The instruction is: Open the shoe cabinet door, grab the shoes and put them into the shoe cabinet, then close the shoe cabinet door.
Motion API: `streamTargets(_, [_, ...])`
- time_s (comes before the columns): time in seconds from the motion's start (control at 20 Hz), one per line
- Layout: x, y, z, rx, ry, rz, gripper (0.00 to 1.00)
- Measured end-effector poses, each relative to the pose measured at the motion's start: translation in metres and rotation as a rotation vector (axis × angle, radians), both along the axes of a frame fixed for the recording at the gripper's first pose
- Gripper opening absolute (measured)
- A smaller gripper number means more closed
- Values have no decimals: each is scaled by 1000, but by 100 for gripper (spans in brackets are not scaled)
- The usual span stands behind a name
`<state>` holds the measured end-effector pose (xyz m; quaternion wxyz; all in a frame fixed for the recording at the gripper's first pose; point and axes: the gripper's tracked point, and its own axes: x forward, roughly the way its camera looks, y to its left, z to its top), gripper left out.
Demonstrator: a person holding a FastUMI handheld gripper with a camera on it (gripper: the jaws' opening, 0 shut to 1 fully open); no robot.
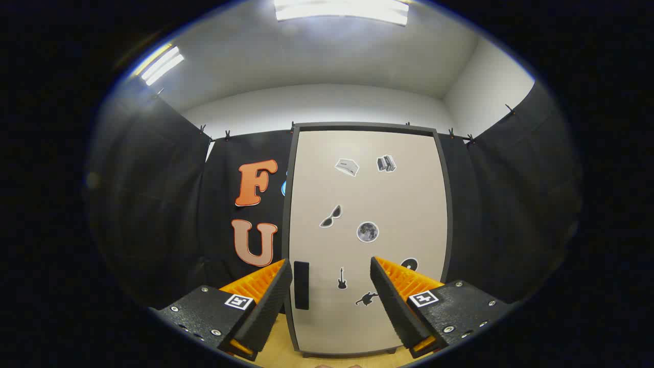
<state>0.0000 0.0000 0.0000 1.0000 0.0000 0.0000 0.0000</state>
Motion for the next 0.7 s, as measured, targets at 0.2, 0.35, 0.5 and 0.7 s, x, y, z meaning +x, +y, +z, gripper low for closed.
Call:
streamTargets(0.2, [-1,-7,1,-21,-2,-15,95])
streamTargets(0.35, [-4,-9,0,-18,-3,-16,95])
streamTargets(0.5, [-5,-13,-1,-23,-1,-19,95])
streamTargets(0.7, [-5,-17,-5,-14,5,-29,95])
